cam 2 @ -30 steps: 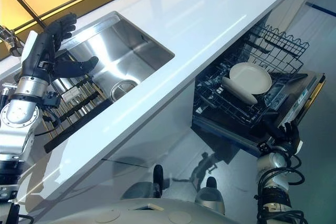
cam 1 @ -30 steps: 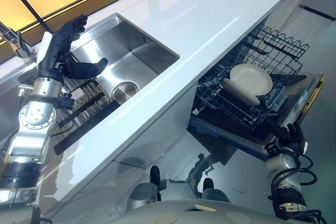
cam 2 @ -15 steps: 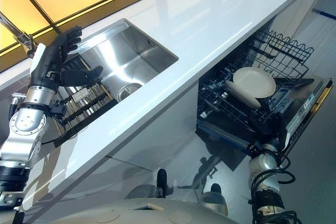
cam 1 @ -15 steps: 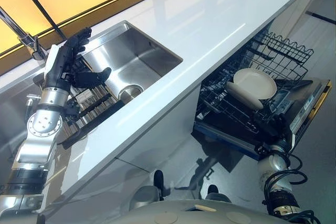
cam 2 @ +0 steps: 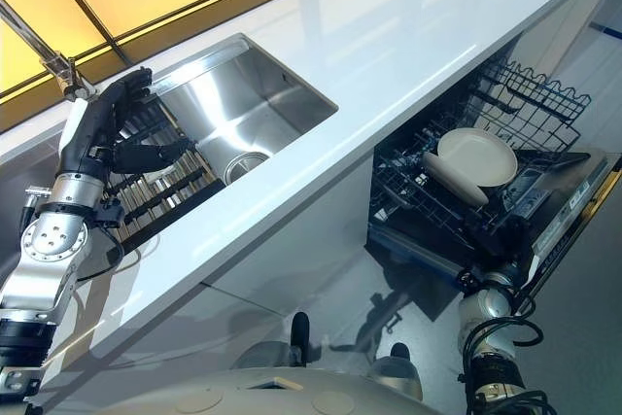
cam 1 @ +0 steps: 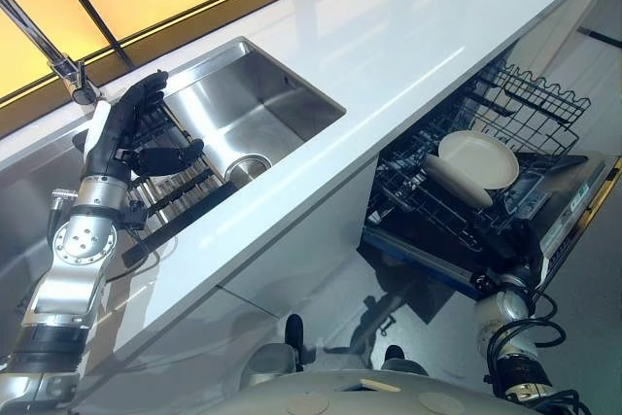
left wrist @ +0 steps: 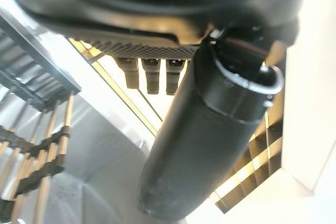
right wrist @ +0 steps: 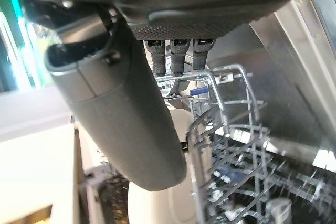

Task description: Pick up plates and place into dishwasher.

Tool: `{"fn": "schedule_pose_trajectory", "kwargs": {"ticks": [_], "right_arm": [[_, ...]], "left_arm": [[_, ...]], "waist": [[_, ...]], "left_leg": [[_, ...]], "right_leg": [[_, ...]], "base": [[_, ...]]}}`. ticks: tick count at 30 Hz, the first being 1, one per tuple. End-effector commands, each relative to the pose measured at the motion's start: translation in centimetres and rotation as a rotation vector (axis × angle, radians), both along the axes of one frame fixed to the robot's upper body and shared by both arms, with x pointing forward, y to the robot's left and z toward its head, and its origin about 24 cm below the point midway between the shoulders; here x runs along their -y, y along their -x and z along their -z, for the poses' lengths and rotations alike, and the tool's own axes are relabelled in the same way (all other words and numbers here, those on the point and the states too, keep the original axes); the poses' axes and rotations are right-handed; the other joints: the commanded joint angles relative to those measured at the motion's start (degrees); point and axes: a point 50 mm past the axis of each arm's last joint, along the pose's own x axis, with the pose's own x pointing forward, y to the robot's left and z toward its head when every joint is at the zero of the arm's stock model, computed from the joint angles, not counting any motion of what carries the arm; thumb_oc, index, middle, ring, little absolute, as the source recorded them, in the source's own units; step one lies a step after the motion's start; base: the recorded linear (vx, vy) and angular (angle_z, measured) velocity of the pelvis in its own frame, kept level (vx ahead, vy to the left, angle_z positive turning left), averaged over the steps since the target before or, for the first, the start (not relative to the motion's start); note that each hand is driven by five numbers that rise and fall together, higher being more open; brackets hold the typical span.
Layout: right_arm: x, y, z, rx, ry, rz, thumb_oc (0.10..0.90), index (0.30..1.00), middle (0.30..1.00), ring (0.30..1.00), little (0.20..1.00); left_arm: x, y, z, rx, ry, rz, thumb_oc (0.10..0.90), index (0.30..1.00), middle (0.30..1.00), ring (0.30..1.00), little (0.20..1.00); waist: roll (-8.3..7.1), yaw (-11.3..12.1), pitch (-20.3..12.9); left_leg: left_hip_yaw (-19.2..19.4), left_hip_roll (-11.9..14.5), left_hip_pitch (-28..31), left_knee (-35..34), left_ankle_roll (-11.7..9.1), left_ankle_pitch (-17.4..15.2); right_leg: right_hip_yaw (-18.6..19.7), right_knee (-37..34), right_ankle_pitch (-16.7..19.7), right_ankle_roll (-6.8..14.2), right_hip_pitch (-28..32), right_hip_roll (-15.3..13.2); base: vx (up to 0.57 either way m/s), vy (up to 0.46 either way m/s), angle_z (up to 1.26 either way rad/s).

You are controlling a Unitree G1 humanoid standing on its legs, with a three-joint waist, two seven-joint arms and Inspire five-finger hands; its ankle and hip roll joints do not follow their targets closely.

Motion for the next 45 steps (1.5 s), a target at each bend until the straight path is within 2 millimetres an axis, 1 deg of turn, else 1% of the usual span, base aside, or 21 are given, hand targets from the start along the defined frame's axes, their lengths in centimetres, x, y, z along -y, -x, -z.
{"fn": "schedule_pose_trajectory", "kwargs": {"ticks": [1,4,7,9,10,11,13,14,16,19,23,27,29,33,34,36,38,39,40,42,45], "right_arm": [[-3.2,-3.8,-1.6,0.250,-0.153,-0.227,0.800,0.900,0.900,0.900,0.900],[-4.8,-4.8,-2.0,0.345,-0.227,-0.305,0.800,0.900,0.900,0.900,0.900],[-7.1,-6.6,-3.3,0.455,-0.286,-0.433,0.800,0.900,0.900,0.900,0.900],[-9.3,-8.5,-5.1,0.548,-0.320,-0.536,0.800,0.900,0.900,0.900,0.900],[-9.7,-8.8,-5.5,0.569,-0.326,-0.553,0.800,0.900,0.900,0.900,0.900],[-11.1,-9.8,-6.8,0.640,-0.361,-0.607,0.800,0.900,0.900,0.900,0.900],[-12.8,-10.5,-8.3,0.726,-0.393,-0.671,0.800,0.900,0.900,0.900,0.900],[-14.0,-10.9,-9.4,0.782,-0.411,-0.717,0.800,0.900,0.900,0.900,0.900],[-15.1,-11.3,-10.4,0.831,-0.427,-0.765,0.800,0.900,0.900,0.900,0.900],[-16.7,-12.0,-12.9,0.910,-0.427,-0.833,0.800,0.900,0.900,0.900,0.900],[-17.6,-13.0,-15.7,0.973,-0.392,-0.858,0.800,0.900,0.900,0.900,0.900],[-17.4,-13.9,-17.6,1.005,-0.350,-0.826,0.800,0.900,0.900,0.900,0.900],[-16.8,-14.4,-18.4,1.015,-0.320,-0.789,0.800,0.900,0.900,0.900,0.900],[-15.6,-15.1,-19.0,0.999,-0.278,-0.681,0.800,0.900,0.900,0.900,0.900],[-15.2,-15.1,-18.7,0.971,-0.264,-0.638,0.800,0.900,0.900,0.900,0.900],[-13.8,-14.7,-17.8,0.825,-0.102,-0.478,0.800,0.900,0.900,0.900,0.900],[-13.1,-14.0,-17.1,0.753,0.002,-0.406,0.800,0.900,0.900,0.900,0.900],[-12.6,-13.0,-16.4,0.687,0.088,-0.355,0.800,0.900,0.900,0.900,0.900],[-12.2,-12.6,-16.0,0.663,0.118,-0.342,0.800,0.900,0.900,0.900,0.900],[-10.3,-10.5,-14.1,0.568,0.218,-0.283,0.800,0.900,0.900,0.900,0.900],[-8.0,-8.1,-12.1,0.469,0.325,-0.260,0.800,0.900,0.900,0.900,0.900]], "left_arm": [[1.1,0.0,-4.4,0.245,-0.004,0.046,0.800,0.900,0.900,0.900,0.900],[1.5,0.0,-3.9,0.237,0.008,0.063,0.800,0.900,0.900,0.900,0.900],[2.1,-0.2,-3.5,0.226,0.019,0.079,0.800,0.900,0.900,0.900,0.900],[2.6,-0.6,-3.3,0.223,0.027,0.094,0.800,0.900,0.900,0.900,0.900],[2.7,-0.6,-3.3,0.223,0.027,0.097,0.800,0.900,0.900,0.900,0.900],[2.8,-0.7,-3.2,0.220,0.025,0.108,0.800,0.900,0.900,0.900,0.900],[2.8,-0.8,-3.2,0.218,0.023,0.116,0.800,0.900,0.900,0.900,0.900],[2.8,-0.9,-3.3,0.217,0.021,0.122,0.800,0.900,0.900,0.900,0.900],[2.5,-1.0,-3.5,0.216,0.018,0.126,0.800,0.900,0.900,0.900,0.900],[2.2,-1.1,-3.8,0.214,0.014,0.145,0.800,0.900,0.900,0.900,0.900],[2.1,-1.4,-4.1,0.205,0.012,0.171,0.800,0.900,0.900,0.900,0.900],[2.0,-1.9,-4.4,0.198,0.008,0.194,0.800,0.900,0.900,0.900,0.900],[2.0,-2.1,-4.6,0.189,-0.001,0.209,0.800,0.900,0.900,0.900,0.900],[1.8,-2.4,-4.8,0.177,-0.012,0.228,0.800,0.900,0.900,0.900,0.900],[1.7,-2.4,-4.9,0.174,-0.012,0.230,0.800,0.900,0.900,0.900,0.900],[1.6,-2.4,-5.1,0.172,-0.013,0.226,0.800,0.900,0.900,0.900,0.900],[1.7,-2.3,-5.0,0.176,-0.008,0.213,0.800,0.900,0.900,0.900,0.900],[1.6,-2.1,-4.7,0.177,-0.004,0.197,0.800,0.900,0.900,0.900,0.900],[1.6,-2.0,-4.6,0.180,-0.002,0.188,0.800,0.900,0.900,0.900,0.900],[1.6,-1.5,-3.9,0.184,0.003,0.156,0.800,0.900,0.900,0.900,0.900],[1.3,-0.8,-3.4,0.190,0.005,0.108,0.800,0.900,0.900,0.900,0.900]], "waist": [[1.42,3.1,0.3],[1.89,4.1,0.4],[2.19,5.2,0.6],[2.29,6.3,0.8],[2.29,6.5,0.8],[2.29,7.2,1.0],[2.20,8.0,1.0],[2.08,8.5,0.9],[1.95,9.0,0.8],[1.67,10.2,0.6],[1.22,11.2,0.4],[0.67,11.9,0.1],[0.22,12.4,-0.2],[-0.42,12.9,-0.6],[-0.53,12.8,-0.7],[-0.79,12.1,-0.7],[-0.85,11.1,-0.8],[-0.87,10.1,-0.8],[-0.91,9.5,-0.7],[-0.98,7.5,-0.4],[-1.27,4.7,0.0]], "left_leg": [[2.6,-7.4,-3.0,4.6,2.8,-6.2],[1.8,-7.8,-3.2,4.9,2.9,-6.1],[1.1,-8.1,-3.3,5.4,3.1,-6.3],[0.6,-8.4,-3.5,5.9,3.4,-6.5],[0.6,-8.5,-3.5,6.1,3.5,-6.5],[0.2,-8.6,-3.6,6.4,3.7,-6.7],[-0.2,-8.8,-3.6,6.7,4.0,-6.9],[-0.5,-8.9,-3.6,6.9,4.4,-7.1],[-0.8,-9.0,-3.5,7.0,4.7,-7.3],[-1.7,-9.3,-3.3,7.4,5.3,-7.6],[-2.4,-9.6,-2.9,7.5,6.0,-7.9],[-2.6,-9.6,-2.5,7.4,6.4,-8.3],[-2.9,-9.7,-2.1,7.6,6.7,-8.8],[-3.1,-9.5,-1.4,7.6,7.1,-9.4],[-3.0,-9.4,-1.2,7.5,7.1,-9.5],[-2.4,-9.0,-0.4,6.7,7.2,-9.6],[-1.8,-8.7,0.0,6.1,7.3,-9.6],[-1.1,-8.5,0.5,5.7,7.5,-9.7],[-0.7,-8.4,0.7,5.5,7.5,-9.8],[0.8,-7.9,1.4,5.0,7.5,-10.0],[2.6,-7.4,2.1,4.3,7.5,-10.2]], "right_leg": [[-3.2,10.3,-5.5,-5.1,-7.3,5.0],[-3.9,10.6,-5.5,-5.1,-7.5,4.6],[-4.6,10.9,-5.5,-5.2,-7.6,4.1],[-5.2,11.2,-5.4,-5.2,-7.7,3.7],[-5.3,11.3,-5.4,-5.2,-7.7,3.6],[-5.8,11.6,-5.4,-5.1,-7.7,3.3],[-6.3,12.2,-5.5,-5.0,-7.8,3.0],[-6.6,12.7,-5.7,-4.9,-7.9,2.7],[-7.0,13.2,-5.7,-4.7,-8.0,2.4],[-7.7,13.8,-5.7,-4.5,-7.9,1.9],[-8.4,14.4,-5.7,-4.2,-7.6,1.6],[-9.0,14.6,-5.6,-3.9,-7.2,1.3],[-9.2,14.7,-5.7,-3.7,-6.8,1.1],[-9.4,15.1,-5.8,-3.5,-6.4,1.0],[-9.4,15.2,-5.9,-3.3,-6.4,1.0],[-8.8,15.5,-5.9,-3.1,-6.4,1.0],[-8.2,15.4,-5.8,-3.0,-6.6,1.2],[-7.5,15.4,-5.8,-2.9,-6.8,1.4],[-7.1,15.4,-5.8,-2.9,-7.0,1.4],[-5.5,15.3,-5.7,-2.6,-7.3,1.8],[-3.8,14.6,-5.4,-2.3,-7.5,2.3]], "base": [[0.08,0.083,0.14],[0.07,0.071,0.04],[0.09,0.075,0.03],[0.08,0.066,0.07],[0.09,0.058,0.12],[0.09,0.046,0.14],[0.12,0.037,0.11],[0.11,0.021,0.07],[0.11,0.019,0.07],[0.11,0.014,0.06],[0.10,-0.003,0.21],[0.09,-0.016,0.17],[0.09,-0.032,0.03],[0.06,-0.041,0.10],[0.03,-0.036,0.11],[0.00,-0.021,0.07],[-0.02,0.001,-0.03],[-0.03,0.006,-0.10],[-0.06,-0.002,-0.15],[-0.09,-0.020,-0.18],[-0.11,-0.035,-0.10]]}}
